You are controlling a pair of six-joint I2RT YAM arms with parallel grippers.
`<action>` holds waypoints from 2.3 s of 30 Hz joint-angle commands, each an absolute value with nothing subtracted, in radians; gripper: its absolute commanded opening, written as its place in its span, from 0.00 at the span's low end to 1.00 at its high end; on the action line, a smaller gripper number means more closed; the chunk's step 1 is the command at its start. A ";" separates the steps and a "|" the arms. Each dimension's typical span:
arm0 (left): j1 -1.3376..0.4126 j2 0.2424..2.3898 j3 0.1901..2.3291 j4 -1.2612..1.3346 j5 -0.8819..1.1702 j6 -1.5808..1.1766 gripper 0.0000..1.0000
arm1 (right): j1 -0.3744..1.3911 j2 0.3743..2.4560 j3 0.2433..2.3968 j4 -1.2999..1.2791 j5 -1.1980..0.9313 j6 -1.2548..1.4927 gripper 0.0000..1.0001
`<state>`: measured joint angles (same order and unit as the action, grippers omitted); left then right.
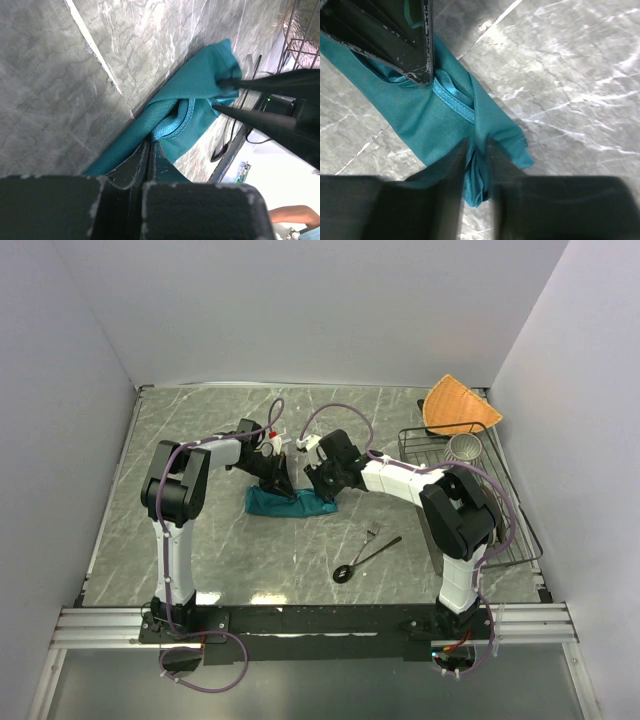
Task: Fold the napkin into a case and place the utensils inside
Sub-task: Insert the top corner of the smaller rectangle folded napkin into the folded napkin.
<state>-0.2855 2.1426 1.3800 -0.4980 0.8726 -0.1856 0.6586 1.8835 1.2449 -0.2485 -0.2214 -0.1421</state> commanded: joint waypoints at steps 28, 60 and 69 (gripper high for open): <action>-0.284 2.181 1.348 -0.456 0.808 -0.199 0.01 | 0.776 1.918 1.256 -0.177 0.141 -0.267 0.41; -0.236 2.117 1.381 -0.459 0.859 -0.213 0.21 | 0.930 2.031 1.226 -0.130 0.393 -0.526 0.00; -0.120 2.057 1.473 -0.632 0.884 -0.045 0.46 | 0.931 2.022 1.209 -0.109 0.377 -0.558 0.00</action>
<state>-0.1787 2.1326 1.4185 -0.5228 0.8917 -0.1898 0.9245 1.9995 1.2110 -0.0853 0.4141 -0.5545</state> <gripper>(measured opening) 0.444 0.008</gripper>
